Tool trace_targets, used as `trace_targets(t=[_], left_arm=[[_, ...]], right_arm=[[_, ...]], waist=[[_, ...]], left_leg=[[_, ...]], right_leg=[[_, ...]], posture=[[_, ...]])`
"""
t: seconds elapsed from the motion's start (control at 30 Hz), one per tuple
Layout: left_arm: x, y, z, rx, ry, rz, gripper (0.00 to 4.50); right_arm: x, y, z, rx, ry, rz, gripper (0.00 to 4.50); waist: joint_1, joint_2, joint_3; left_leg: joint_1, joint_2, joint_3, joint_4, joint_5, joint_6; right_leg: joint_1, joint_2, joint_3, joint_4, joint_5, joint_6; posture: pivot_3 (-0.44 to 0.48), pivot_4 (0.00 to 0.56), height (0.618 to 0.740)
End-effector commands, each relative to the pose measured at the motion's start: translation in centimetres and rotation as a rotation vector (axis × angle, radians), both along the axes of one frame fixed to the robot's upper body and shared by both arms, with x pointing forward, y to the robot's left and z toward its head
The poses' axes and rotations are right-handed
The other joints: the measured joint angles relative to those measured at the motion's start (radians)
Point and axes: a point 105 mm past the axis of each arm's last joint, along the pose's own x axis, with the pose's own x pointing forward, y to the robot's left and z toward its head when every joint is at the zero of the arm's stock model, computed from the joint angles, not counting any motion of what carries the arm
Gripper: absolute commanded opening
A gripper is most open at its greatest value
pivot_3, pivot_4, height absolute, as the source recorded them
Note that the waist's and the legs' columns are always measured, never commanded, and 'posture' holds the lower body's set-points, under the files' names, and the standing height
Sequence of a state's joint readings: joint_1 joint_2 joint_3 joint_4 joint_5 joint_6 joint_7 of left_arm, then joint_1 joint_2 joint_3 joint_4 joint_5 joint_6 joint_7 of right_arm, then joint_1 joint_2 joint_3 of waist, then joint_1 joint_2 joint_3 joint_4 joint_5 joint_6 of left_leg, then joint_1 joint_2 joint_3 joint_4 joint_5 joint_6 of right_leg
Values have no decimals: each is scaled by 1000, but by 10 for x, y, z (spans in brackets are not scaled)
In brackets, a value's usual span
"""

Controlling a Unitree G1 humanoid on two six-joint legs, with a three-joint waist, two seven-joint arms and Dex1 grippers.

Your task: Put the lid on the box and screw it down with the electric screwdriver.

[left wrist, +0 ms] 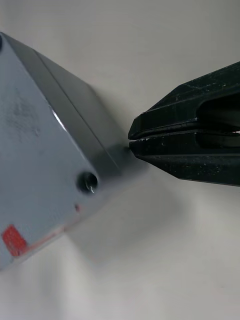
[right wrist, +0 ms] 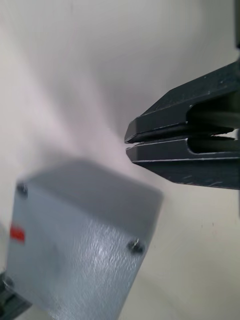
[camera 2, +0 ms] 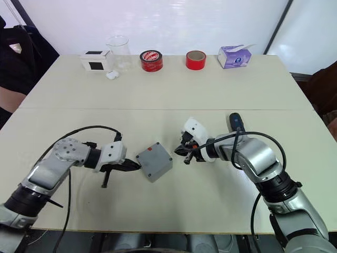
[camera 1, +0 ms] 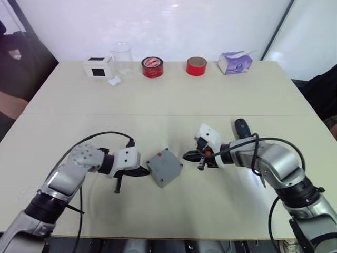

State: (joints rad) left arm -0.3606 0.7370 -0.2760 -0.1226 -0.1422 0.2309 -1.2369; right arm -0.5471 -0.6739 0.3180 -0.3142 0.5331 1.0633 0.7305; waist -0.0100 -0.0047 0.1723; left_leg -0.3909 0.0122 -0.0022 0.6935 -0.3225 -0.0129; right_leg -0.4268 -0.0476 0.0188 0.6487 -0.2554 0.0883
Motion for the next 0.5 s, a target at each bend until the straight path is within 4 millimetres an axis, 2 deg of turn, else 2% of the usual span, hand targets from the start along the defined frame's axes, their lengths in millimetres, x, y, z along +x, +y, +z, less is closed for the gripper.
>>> trace_targets(t=[0.03,0.3,0.5], left_arm=[[6,-9,11,-25,-46,-7,0],[14,-16,15,-30,-60,-25,0],[14,-13,15,-21,-60,-29,0]], right_arm=[[-8,8,6,19,-14,47,59],[-20,10,9,25,2,66,59],[-15,4,13,1,-55,17,59]], waist=[[-1,0,0],[-2,0,0],[-2,0,0]], left_leg=[[0,0,0,0,0,0],[0,0,0,0,0,0],[0,0,0,0,0,0]], right_leg=[[0,0,0,0,0,0],[0,1,0,0,0,0],[0,1,0,0,0,0]], posture=[[0,150,739],[0,150,739],[0,150,739]])
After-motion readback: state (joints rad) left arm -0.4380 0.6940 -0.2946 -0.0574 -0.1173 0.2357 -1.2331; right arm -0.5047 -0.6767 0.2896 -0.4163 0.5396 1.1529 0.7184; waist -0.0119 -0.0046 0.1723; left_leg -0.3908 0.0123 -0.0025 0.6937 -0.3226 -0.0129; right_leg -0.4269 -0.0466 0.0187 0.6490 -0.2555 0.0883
